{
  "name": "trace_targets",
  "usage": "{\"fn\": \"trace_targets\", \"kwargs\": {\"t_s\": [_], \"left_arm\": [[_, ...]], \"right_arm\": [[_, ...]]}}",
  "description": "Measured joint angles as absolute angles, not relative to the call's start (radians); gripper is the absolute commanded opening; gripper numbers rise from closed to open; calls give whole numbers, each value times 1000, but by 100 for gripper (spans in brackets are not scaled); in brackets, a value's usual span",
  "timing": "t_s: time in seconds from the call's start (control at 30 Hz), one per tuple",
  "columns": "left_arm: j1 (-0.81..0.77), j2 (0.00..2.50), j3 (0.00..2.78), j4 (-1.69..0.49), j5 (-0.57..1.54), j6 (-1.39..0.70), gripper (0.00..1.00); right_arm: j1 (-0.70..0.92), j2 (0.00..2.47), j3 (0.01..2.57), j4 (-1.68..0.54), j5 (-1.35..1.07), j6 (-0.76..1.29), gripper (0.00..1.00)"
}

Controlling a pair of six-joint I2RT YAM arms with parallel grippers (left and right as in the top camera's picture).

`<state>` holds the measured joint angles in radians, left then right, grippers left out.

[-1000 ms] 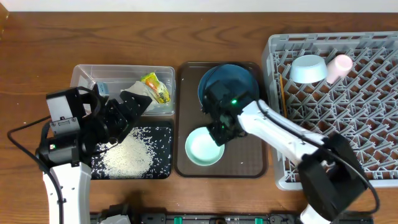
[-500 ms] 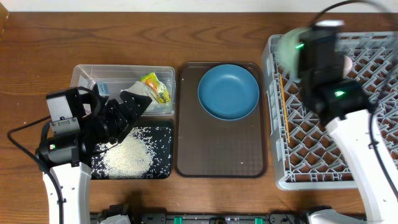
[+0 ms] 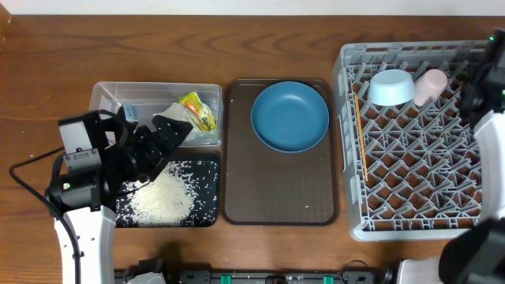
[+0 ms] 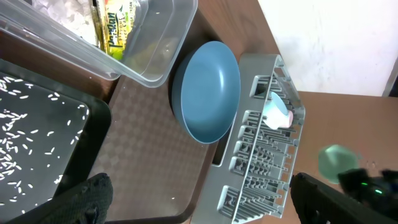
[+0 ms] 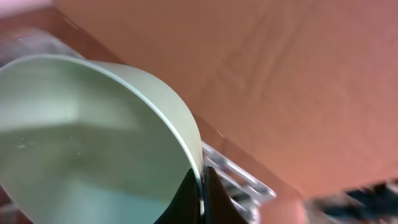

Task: Sort waste into correct bins and load items into the dishwasher rack
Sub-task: 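Lift the mint bowl with the right gripper and carry it right to the rack, then stand the mint bowl upright at the rack's right edge and release it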

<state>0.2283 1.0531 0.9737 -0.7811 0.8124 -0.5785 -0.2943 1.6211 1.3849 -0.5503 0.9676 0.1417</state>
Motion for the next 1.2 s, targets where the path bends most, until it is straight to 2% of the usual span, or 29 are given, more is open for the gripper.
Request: {"fn": "trace_targets", "kwargs": {"t_s": [0.43,1.0,1.2], "left_arm": [[228,1053,974,-781,812,-579,94],[228,1053,974,-781,812,-579,94],[228,1053,974,-781,812,-579,94]], "right_arm": [[-448,1851,1384,-474,1098,38,1],[-414,1849,1387,-519,993,2,1],[-348,1845,1389,-499,1000,-66,1]]}}
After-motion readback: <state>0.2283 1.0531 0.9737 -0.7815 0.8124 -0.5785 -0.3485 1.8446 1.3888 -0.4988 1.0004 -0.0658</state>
